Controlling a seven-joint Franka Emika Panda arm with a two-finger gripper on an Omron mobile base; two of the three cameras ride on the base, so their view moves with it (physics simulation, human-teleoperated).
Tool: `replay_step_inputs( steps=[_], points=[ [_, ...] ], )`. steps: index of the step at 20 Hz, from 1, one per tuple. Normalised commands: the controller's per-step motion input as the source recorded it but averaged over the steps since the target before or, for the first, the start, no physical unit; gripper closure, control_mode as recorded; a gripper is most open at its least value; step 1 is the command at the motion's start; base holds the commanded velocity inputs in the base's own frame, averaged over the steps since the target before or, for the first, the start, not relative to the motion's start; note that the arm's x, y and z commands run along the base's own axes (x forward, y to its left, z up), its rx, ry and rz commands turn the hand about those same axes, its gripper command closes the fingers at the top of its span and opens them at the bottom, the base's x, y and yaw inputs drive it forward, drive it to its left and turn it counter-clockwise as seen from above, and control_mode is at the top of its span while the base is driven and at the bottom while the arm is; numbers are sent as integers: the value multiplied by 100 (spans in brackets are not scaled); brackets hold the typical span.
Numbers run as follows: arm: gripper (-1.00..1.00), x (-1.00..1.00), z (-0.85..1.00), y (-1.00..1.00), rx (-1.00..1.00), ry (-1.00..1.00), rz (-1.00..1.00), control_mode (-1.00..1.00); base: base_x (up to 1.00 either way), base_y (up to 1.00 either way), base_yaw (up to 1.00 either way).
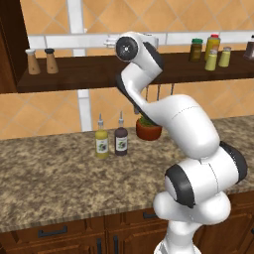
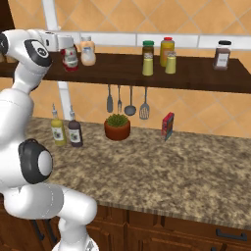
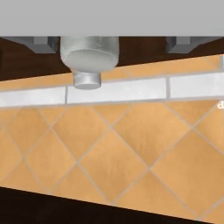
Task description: Put the shaker and condiment bottle from the counter next to their counterparts in the cabinet.
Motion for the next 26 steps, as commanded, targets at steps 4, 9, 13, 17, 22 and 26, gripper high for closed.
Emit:
replay_step_inputs(
  steps=[4,9,13,17,22,26],
  points=[
    [-100,-15,0,44,-2,-1,4,-100,0,0,0],
    [-100,-24,1,33,0,-3,4,-100,0,0,0],
    [-100,-23,0,18,0,-4,3,-100,0,0,0],
    [-100,-56,0,16,0,-7,4,-100,0,0,0],
    [-100,-93,0,11,0,-11,0,-100,0,0,0],
    [-100,-100,-25,7,0,-4,1,-100,0,0,0]
  ],
)
